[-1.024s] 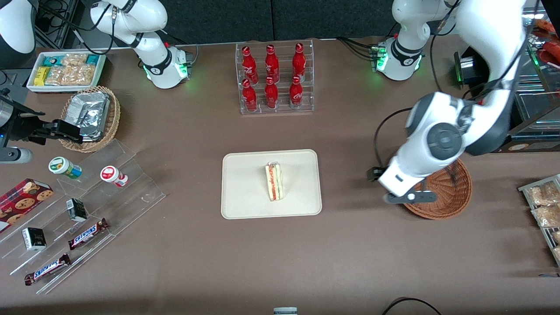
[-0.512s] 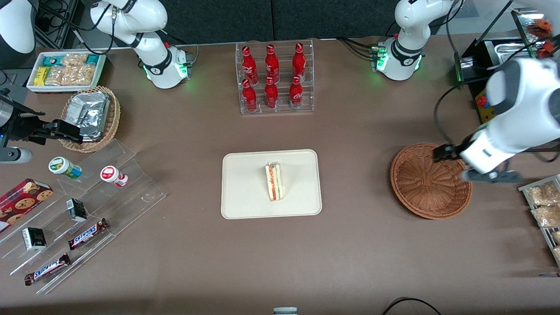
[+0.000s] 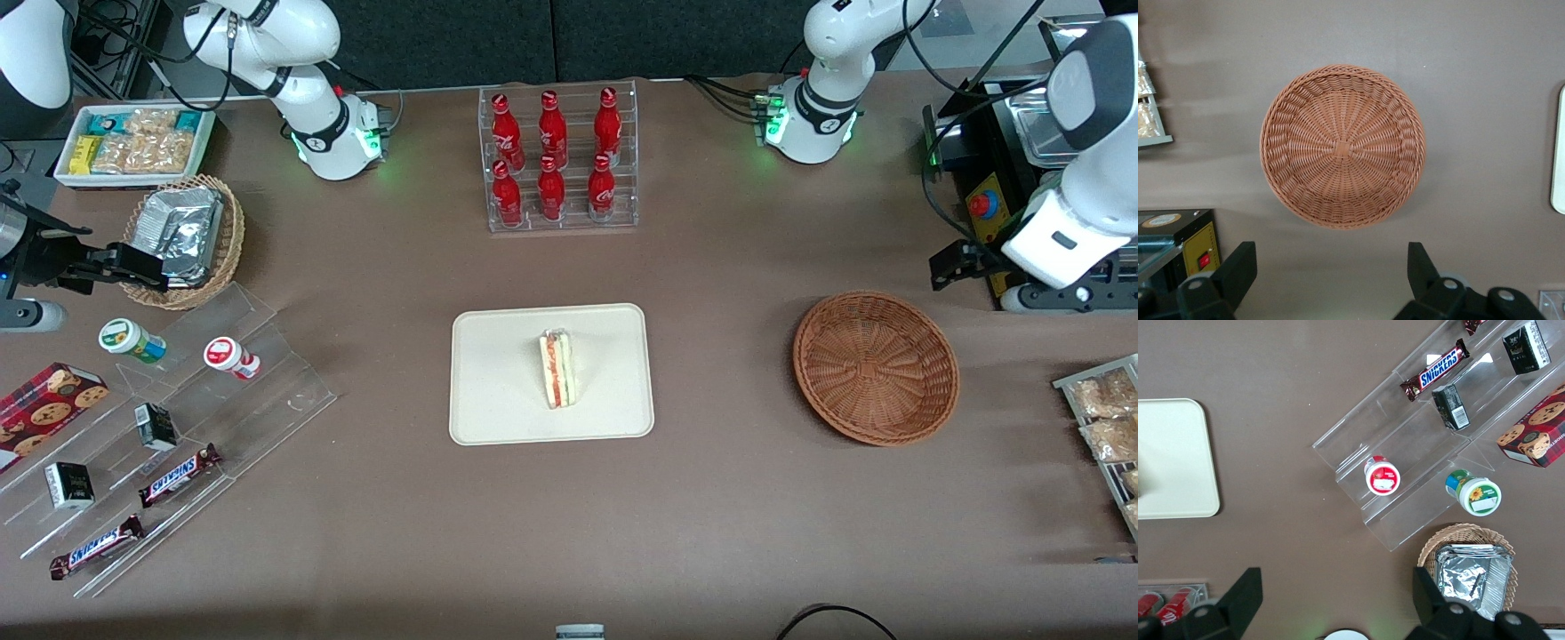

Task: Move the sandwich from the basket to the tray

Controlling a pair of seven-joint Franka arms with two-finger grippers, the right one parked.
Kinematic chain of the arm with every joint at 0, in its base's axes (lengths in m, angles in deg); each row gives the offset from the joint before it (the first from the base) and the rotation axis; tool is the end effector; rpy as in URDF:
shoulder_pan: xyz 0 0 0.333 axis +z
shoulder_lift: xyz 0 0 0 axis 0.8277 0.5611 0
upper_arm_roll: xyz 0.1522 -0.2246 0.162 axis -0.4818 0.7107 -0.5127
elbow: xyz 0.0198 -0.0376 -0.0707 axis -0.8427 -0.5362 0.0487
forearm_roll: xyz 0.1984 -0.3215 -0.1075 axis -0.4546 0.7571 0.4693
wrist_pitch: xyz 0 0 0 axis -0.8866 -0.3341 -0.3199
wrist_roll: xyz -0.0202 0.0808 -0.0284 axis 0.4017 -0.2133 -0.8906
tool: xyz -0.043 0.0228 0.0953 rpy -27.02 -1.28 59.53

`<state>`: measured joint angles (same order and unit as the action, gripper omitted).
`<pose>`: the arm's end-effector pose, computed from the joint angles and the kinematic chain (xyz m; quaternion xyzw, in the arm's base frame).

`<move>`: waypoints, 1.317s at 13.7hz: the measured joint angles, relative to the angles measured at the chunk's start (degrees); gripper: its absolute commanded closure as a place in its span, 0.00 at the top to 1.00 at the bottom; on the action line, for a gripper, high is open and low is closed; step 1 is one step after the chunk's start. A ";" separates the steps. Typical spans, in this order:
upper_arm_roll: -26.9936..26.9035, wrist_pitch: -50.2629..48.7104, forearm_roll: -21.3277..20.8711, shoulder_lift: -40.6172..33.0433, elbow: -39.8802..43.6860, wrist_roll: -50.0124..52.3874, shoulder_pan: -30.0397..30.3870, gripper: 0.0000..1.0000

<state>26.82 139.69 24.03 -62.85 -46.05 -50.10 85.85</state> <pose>0.5409 -0.0066 0.5448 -0.9994 0.0179 0.0215 0.0190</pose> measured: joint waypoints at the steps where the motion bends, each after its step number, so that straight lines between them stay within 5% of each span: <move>1: -0.28 -1.05 0.03 -0.02 1.25 0.02 -0.31 1.00; 3: -6.07 -2.02 0.07 -0.03 3.16 0.03 -5.56 1.00; 7: -26.31 -3.40 0.18 -0.03 4.55 0.03 -24.92 1.00; 11: -29.44 -3.60 0.16 -0.04 5.62 2.04 -30.27 1.00; 18: -30.41 -5.72 0.17 -0.03 7.67 2.30 -30.61 1.00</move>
<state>-3.59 133.97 24.20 -62.88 -38.38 -47.80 55.24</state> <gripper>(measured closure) 0.000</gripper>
